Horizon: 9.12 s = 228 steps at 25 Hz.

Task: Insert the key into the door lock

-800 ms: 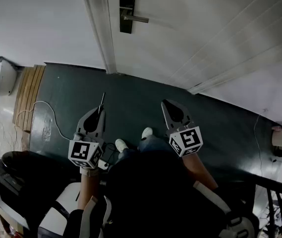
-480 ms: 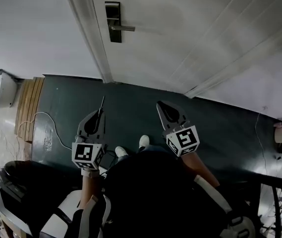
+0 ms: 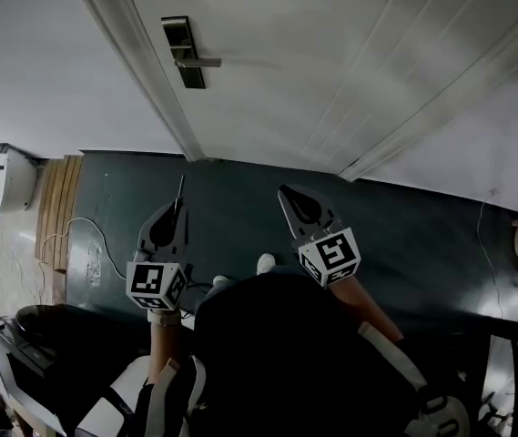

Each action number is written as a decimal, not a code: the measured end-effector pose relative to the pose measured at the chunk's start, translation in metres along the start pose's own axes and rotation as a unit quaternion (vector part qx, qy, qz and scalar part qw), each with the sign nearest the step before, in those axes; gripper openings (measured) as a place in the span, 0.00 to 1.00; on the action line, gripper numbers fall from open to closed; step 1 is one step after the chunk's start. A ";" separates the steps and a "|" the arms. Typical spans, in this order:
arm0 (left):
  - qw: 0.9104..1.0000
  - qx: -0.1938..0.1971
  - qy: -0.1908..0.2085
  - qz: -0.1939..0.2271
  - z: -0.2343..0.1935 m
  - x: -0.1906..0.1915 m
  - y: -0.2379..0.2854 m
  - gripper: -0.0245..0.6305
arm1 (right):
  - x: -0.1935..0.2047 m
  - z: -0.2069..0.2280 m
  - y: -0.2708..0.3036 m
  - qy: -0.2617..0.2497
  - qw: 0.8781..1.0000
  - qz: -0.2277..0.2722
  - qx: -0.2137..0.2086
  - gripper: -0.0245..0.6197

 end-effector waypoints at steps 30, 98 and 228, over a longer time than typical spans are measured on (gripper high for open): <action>0.995 0.072 -0.063 -0.036 -0.177 -0.004 0.158 0.08 | -0.021 0.035 0.201 0.010 0.998 -0.044 0.050 0.06; 0.802 0.282 -0.511 -0.128 -0.246 0.061 0.373 0.08 | -0.023 0.073 0.333 0.026 0.977 -0.136 0.159 0.06; 0.817 0.220 -0.525 -0.098 -0.264 0.039 0.334 0.05 | -0.029 0.049 0.352 0.053 0.987 -0.094 0.116 0.06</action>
Point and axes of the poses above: the fingertips, and each gripper's own axes: y forward along the fingers, z to its right, x out of its underside, the point moved 5 cm from there along -y, backward along the fingers, and after that the axes turned 1 degree about z, right-handed, at the moved point
